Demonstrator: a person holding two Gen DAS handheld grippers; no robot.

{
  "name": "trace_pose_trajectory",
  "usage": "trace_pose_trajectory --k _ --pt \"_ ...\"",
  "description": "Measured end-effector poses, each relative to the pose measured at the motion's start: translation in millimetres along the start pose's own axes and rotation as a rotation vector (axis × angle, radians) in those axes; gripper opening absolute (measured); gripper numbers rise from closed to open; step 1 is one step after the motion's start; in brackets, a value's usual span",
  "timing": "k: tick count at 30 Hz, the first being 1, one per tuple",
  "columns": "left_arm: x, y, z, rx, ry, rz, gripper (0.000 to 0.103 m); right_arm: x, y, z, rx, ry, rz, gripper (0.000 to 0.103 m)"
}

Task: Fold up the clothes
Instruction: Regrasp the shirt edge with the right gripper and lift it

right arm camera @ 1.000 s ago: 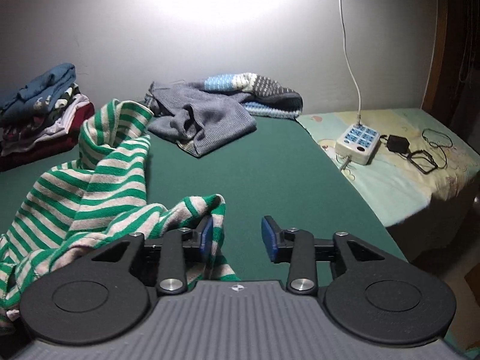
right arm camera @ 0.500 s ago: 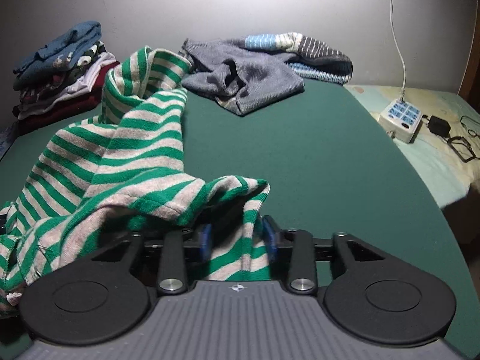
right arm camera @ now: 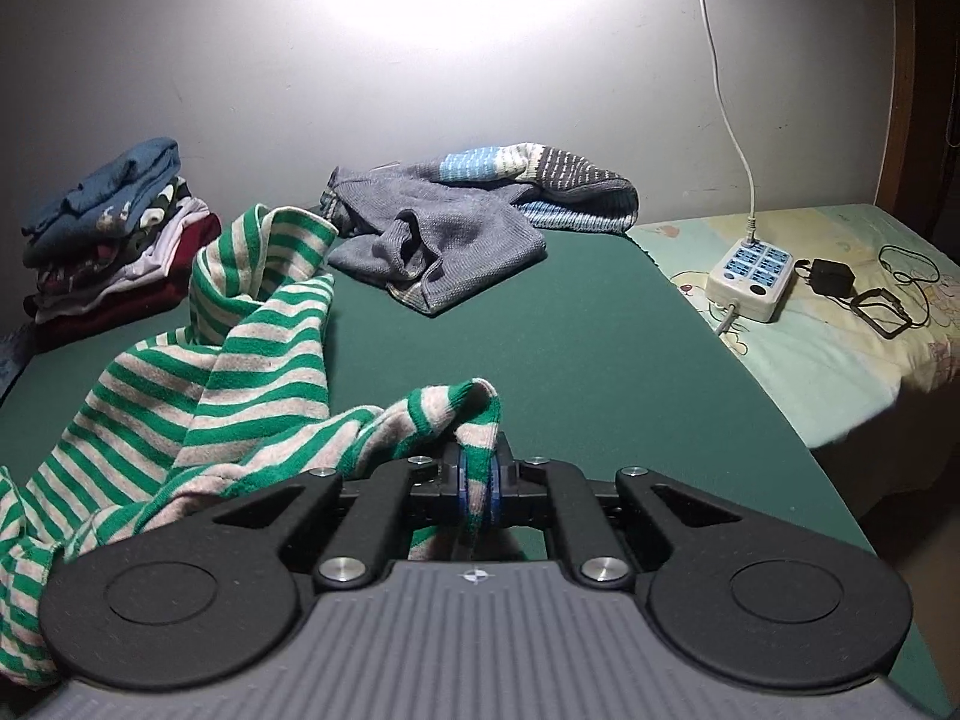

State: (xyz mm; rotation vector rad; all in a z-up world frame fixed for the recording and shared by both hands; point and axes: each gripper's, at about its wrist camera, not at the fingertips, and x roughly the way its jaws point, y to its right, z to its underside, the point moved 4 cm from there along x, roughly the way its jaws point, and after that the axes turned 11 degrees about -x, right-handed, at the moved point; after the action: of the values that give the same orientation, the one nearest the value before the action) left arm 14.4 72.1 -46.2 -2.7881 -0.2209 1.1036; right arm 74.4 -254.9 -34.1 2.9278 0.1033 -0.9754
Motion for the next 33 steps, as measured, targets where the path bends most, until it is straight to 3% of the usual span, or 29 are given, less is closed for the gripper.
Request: trace_pose_trajectory --k 10,17,22,33 --pt "-19 1 8 0.03 -0.044 0.148 0.102 -19 5 -4 0.017 0.052 0.041 0.006" --pt "-6 9 5 -0.016 -0.11 0.138 0.102 -23 5 -13 -0.004 0.09 0.088 0.006" --pt "9 15 6 -0.052 -0.173 0.112 0.102 -17 4 -2 -0.041 0.039 0.131 0.006" --pt "12 17 9 -0.059 -0.179 0.094 0.102 -46 16 -3 -0.068 0.078 0.18 0.005"
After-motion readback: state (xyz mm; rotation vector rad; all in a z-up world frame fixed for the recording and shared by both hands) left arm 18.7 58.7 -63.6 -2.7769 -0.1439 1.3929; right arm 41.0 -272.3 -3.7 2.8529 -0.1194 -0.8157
